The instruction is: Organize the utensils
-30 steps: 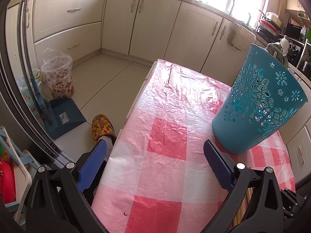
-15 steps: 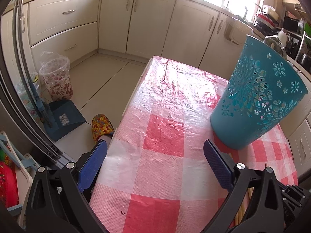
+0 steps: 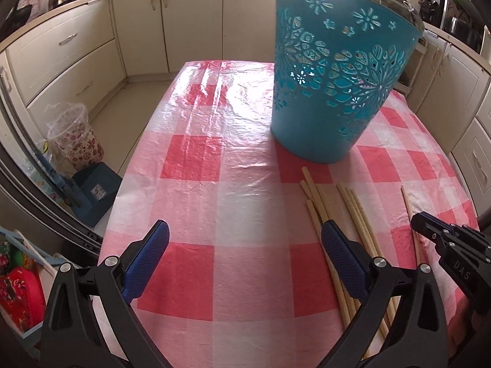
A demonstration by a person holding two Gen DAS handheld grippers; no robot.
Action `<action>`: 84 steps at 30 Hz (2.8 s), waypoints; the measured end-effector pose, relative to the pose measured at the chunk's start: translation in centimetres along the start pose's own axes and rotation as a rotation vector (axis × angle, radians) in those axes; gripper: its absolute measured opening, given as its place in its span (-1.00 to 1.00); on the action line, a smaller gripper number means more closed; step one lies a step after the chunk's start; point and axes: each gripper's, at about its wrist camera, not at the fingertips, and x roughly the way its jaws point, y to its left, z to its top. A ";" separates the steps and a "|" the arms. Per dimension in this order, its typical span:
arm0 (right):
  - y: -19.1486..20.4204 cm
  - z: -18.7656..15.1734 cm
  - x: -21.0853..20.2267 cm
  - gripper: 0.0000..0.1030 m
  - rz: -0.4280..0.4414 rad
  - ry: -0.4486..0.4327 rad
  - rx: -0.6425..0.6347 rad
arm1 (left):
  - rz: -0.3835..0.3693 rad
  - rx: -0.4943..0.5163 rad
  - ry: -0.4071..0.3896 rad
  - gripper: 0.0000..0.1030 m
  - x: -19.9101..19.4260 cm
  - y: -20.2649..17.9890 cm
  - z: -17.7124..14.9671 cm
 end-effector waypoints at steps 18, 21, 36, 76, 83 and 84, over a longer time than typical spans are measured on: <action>-0.2 0.1 -0.5 -0.61 0.049 -0.016 0.025 | 0.104 0.050 0.063 0.79 1.7 -1.7 0.0; -0.1 0.0 -0.5 -0.61 0.041 -0.014 0.016 | 0.101 0.063 0.052 0.78 1.7 -2.0 0.0; -0.2 0.1 -0.2 -0.60 0.034 -0.008 0.028 | -0.007 0.129 0.075 0.05 1.6 -3.1 0.0; -0.6 0.1 -0.3 -0.48 0.001 -0.015 0.053 | -0.034 0.657 0.137 -0.92 1.6 -3.5 0.9; -0.5 0.1 -0.5 -0.48 -0.003 -0.021 0.046 | -0.093 0.508 0.074 -0.92 -2.2 -1.6 0.9; -0.5 0.0 -0.5 -0.48 -0.002 -0.021 0.048 | -0.112 0.474 0.051 -0.92 -3.3 -1.1 1.3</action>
